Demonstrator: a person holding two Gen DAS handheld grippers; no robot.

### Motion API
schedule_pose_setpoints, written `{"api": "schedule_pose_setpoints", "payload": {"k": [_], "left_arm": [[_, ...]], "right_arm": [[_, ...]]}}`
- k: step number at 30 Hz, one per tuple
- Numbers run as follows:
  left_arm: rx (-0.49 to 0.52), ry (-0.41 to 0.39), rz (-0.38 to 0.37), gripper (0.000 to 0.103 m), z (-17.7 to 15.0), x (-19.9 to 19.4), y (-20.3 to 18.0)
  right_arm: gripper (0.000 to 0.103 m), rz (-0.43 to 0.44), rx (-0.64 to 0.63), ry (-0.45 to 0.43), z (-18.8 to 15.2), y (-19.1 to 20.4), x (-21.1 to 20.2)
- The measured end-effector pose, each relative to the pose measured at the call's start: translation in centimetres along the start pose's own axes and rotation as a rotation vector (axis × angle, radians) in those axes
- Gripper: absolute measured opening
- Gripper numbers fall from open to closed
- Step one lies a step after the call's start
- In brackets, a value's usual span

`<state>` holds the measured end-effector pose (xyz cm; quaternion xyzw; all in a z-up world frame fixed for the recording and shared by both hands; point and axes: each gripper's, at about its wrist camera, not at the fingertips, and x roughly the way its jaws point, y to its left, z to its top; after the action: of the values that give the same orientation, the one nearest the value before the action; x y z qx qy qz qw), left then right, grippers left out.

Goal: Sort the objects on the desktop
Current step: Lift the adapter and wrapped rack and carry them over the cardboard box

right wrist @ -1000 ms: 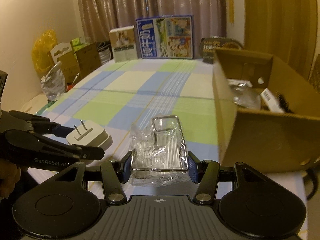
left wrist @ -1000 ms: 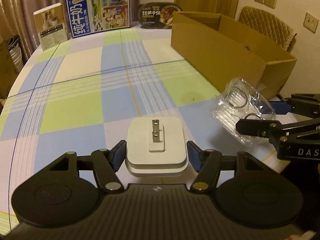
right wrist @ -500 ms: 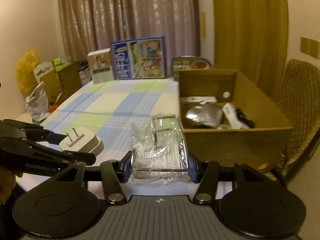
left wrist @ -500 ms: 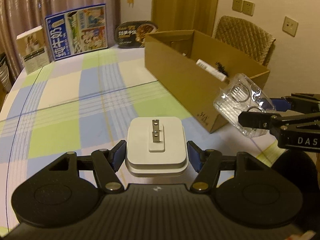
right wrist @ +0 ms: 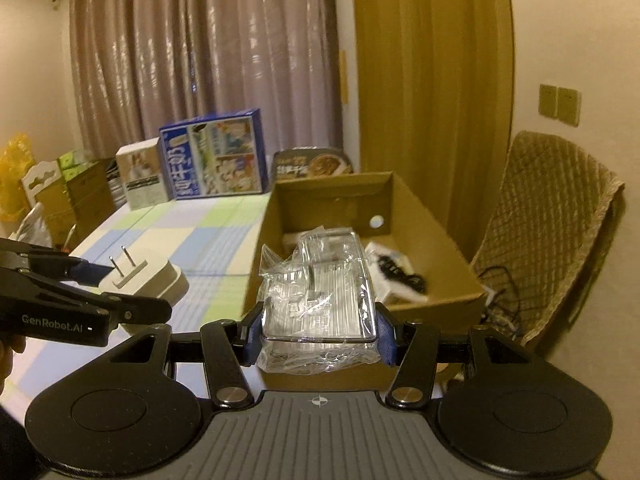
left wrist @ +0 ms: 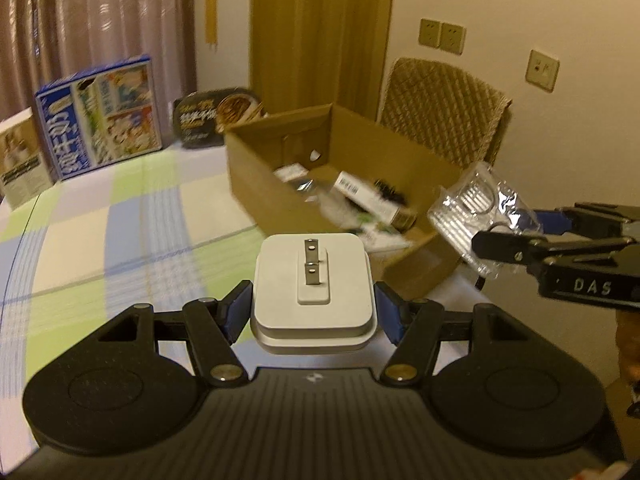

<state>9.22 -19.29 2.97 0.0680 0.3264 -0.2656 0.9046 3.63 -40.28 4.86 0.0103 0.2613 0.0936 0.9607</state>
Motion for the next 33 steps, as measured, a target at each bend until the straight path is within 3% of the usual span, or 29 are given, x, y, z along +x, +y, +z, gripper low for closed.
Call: {"api": "schedule_pose_setpoints", "payload": {"k": [9, 33], "left_arm": [[0.004, -0.018, -0.037, 0.06, 3.2, 2.4, -1.7], [-0.058, -0.014, -0.046, 0.06, 6.6, 7.1, -2.9]], "right_arm": [[0.051, -0.021, -0.006, -0.028, 1.4, -1.9, 0.6], [0.051, -0.061, -0.043, -0.017, 3.9, -5.3, 4.7]]}}
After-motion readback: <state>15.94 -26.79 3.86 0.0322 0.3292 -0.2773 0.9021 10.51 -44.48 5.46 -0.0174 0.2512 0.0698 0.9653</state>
